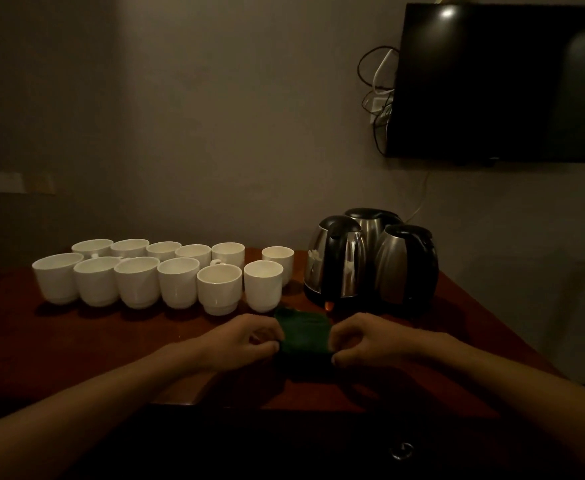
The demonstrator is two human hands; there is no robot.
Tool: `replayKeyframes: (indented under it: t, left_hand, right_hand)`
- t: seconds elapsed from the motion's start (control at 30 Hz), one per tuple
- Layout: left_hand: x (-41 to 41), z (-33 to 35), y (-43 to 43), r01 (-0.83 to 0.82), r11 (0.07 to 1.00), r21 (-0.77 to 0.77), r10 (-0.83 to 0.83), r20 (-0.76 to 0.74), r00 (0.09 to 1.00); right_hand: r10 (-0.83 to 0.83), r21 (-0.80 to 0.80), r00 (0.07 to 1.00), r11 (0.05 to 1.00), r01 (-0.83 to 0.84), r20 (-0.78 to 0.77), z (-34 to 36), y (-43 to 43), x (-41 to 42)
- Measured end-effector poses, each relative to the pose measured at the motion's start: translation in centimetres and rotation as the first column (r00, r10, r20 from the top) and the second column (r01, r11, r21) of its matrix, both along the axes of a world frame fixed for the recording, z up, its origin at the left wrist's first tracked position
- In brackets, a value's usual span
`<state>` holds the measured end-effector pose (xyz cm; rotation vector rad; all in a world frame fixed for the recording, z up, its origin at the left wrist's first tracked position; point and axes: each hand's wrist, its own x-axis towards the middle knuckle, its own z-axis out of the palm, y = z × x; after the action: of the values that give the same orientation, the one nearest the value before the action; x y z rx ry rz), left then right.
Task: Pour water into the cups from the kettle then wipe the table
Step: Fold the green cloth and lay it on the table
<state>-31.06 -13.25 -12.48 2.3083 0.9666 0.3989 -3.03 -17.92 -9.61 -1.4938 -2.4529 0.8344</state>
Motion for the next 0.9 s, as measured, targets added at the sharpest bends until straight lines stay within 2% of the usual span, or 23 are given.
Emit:
replayKeyframes:
  t: [0.1, 0.23, 0.4, 0.6, 0.67, 0.8, 0.9]
  left_hand:
    - [-0.1, -0.1, -0.4, -0.032, 0.997, -0.071, 0.038, 0.079, 0.996]
    - [0.1, 0.6, -0.9, -0.035, 0.995, -0.093, 0.048, 0.14, 0.989]
    - [0.5, 1.3, -0.6, -0.072, 0.979, -0.189, 0.108, 0.182, 0.977]
    - [2.0, 1.2, 0.8, -0.243, 0.904, -0.351, 0.342, 0.256, 0.904]
    - [2.4, 0.7, 1.5, -0.312, 0.893, -0.324, 0.391, 0.22, 0.893]
    - [2.8, -0.4, 2.8, -0.401, 0.91, -0.109, 0.411, 0.093, 0.907]
    - [2.7, -1.1, 3.5, -0.428, 0.903, -0.035, 0.428, 0.013, 0.904]
  right_hand:
    - [-0.043, -0.044, 0.993, 0.998, 0.038, -0.111, 0.1, -0.3, 0.4]
    - [-0.098, -0.076, 0.977, 0.994, 0.084, -0.191, 0.1, -0.3, 0.8]
    - [-0.2, -0.179, 0.92, 0.973, 0.146, -0.336, 0.1, 0.8, 0.8]
    - [-0.362, -0.214, 0.824, 0.931, 0.296, -0.436, -0.8, 3.1, -0.2]
    - [-0.397, -0.189, 0.804, 0.918, 0.349, -0.442, -1.0, 3.6, -0.7]
    - [-0.387, -0.038, 0.85, 0.916, 0.4, -0.357, -2.1, 4.7, -1.2]
    - [-0.419, 0.038, 0.85, 0.891, 0.453, -0.318, -3.2, 5.1, -1.5]
